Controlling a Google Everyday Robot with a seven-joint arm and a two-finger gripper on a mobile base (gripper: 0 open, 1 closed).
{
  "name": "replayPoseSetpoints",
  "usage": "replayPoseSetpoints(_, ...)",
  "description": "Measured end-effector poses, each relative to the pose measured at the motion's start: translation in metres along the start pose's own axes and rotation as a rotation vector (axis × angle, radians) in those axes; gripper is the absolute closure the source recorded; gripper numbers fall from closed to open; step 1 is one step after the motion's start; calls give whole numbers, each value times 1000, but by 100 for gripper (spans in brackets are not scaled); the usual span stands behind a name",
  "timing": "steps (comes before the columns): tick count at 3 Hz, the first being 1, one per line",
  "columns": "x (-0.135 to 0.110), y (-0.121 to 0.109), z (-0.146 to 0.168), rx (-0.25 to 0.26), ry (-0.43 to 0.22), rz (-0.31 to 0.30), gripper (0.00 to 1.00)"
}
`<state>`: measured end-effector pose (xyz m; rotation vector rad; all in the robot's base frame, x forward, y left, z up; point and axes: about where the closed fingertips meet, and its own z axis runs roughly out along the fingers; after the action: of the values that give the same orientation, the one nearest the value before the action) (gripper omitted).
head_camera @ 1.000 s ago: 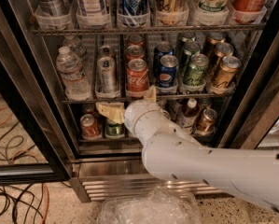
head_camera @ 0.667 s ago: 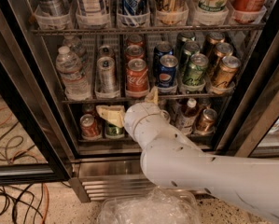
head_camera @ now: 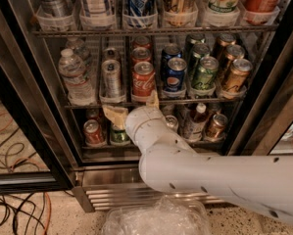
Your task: Pick coke can from middle shelf of fridge
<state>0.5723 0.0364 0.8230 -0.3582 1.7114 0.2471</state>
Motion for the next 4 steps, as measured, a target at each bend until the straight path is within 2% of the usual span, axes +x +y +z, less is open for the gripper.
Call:
replayPoseSetpoints(1,2,0,16,16,-31,28,22)
replayPoseSetpoints(2,0,-7,21,52,-68,44,34)
replayPoseSetpoints(3,-3,-19,7,98,-93,45,34)
replayPoseSetpoints(4,-19,-24,5,140,-145,22,34)
